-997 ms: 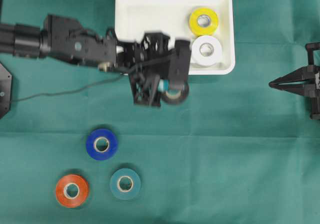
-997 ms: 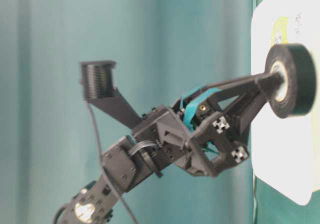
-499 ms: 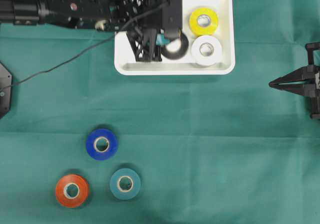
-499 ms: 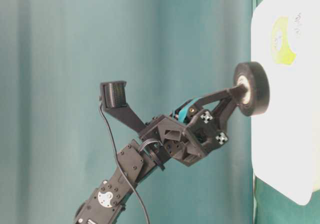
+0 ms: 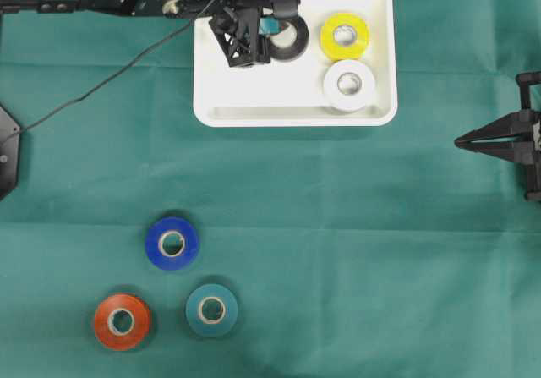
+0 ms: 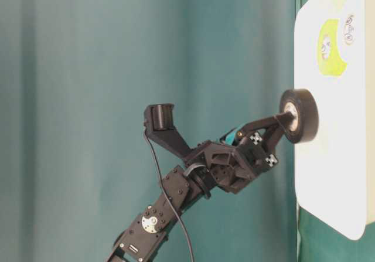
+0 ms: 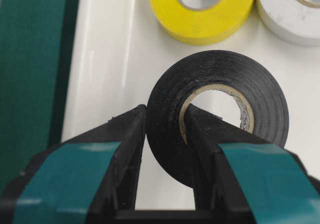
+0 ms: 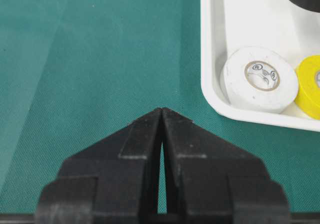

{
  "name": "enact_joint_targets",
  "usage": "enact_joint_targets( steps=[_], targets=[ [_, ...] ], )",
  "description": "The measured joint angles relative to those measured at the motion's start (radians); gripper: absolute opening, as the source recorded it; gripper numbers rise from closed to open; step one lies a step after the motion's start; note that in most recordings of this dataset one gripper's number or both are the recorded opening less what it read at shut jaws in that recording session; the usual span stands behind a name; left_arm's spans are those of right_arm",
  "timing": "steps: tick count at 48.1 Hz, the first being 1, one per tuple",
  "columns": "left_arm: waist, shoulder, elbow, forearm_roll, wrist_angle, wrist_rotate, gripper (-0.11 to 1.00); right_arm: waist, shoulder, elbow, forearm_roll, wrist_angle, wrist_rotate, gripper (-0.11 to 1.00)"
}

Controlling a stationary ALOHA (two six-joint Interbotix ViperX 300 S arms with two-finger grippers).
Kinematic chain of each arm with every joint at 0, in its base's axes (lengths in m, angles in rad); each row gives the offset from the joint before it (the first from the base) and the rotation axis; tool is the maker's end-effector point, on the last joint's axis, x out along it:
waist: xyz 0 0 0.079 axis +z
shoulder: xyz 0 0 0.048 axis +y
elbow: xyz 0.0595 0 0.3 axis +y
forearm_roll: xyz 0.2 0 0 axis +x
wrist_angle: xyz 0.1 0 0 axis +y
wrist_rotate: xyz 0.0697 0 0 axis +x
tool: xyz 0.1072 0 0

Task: Put the tape into the white case with the left arm.
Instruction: 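Carry the black roll into the tray left of the yellow roll, then release the black roll and retract the left gripper leftward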

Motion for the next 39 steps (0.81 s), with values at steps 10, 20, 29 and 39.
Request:
enact_joint_targets(
  steps=[10,20,29,39],
  targets=[
    [-0.002,0.000,-0.011,0.002,0.000,0.000,0.22,0.000,0.000,0.000,-0.002,0.000,0.000,-0.09],
    [-0.002,0.002,-0.009,0.002,-0.002,0.002,0.32,0.000,0.000,0.000,-0.003,0.002,0.000,-0.09],
    [-0.002,0.000,-0.009,0.002,0.000,0.002,0.86,0.000,-0.002,0.000,-0.003,0.000,0.000,-0.09],
    [-0.003,-0.005,-0.003,0.002,0.000,0.000,0.96,0.000,0.000,0.000,-0.003,0.000,0.000,-0.09]
  ],
)
